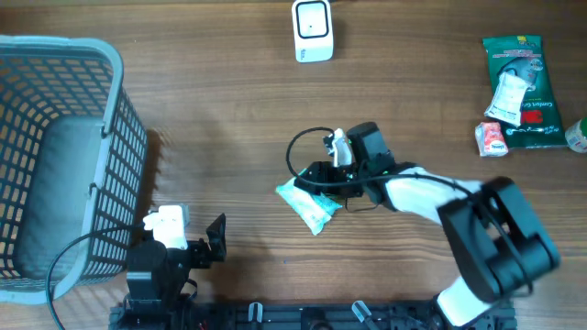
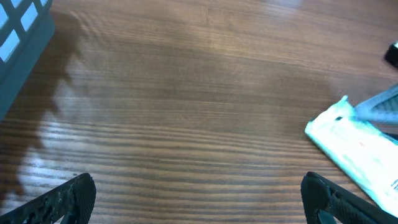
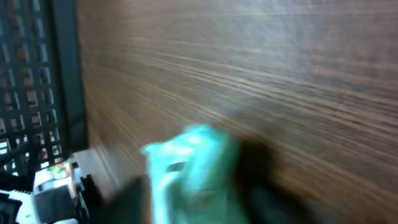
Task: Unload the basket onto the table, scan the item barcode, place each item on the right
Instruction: 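Lift the blue wipe pack and carry it up toward the scanner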
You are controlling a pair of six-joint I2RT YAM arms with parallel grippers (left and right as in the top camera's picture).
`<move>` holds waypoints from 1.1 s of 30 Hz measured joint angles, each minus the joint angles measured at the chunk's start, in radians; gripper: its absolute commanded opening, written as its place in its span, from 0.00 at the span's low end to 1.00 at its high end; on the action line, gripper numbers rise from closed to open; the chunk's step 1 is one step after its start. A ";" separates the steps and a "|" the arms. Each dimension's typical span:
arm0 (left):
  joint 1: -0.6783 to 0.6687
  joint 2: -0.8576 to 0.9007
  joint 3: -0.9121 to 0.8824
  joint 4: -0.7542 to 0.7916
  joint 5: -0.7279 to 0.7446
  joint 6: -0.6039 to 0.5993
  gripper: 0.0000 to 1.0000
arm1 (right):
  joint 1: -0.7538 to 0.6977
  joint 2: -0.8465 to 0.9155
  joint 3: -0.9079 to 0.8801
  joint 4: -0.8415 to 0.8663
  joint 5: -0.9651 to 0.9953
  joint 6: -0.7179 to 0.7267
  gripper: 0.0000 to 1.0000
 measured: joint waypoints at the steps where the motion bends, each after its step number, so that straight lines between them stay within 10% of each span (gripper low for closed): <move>1: 0.000 0.000 0.000 0.000 0.000 0.000 1.00 | 0.000 0.024 0.000 0.016 -0.008 0.004 0.04; 11: 0.000 0.000 0.000 0.000 0.000 0.000 1.00 | -0.025 0.061 -0.030 0.127 -0.094 0.043 0.04; 22: 0.000 0.000 0.000 0.000 0.000 0.000 1.00 | -0.187 0.034 -0.057 0.194 -0.347 0.803 0.04; 33: 0.000 0.000 0.000 -0.001 0.000 0.000 1.00 | -0.180 -0.017 -0.044 0.222 -0.016 1.084 0.04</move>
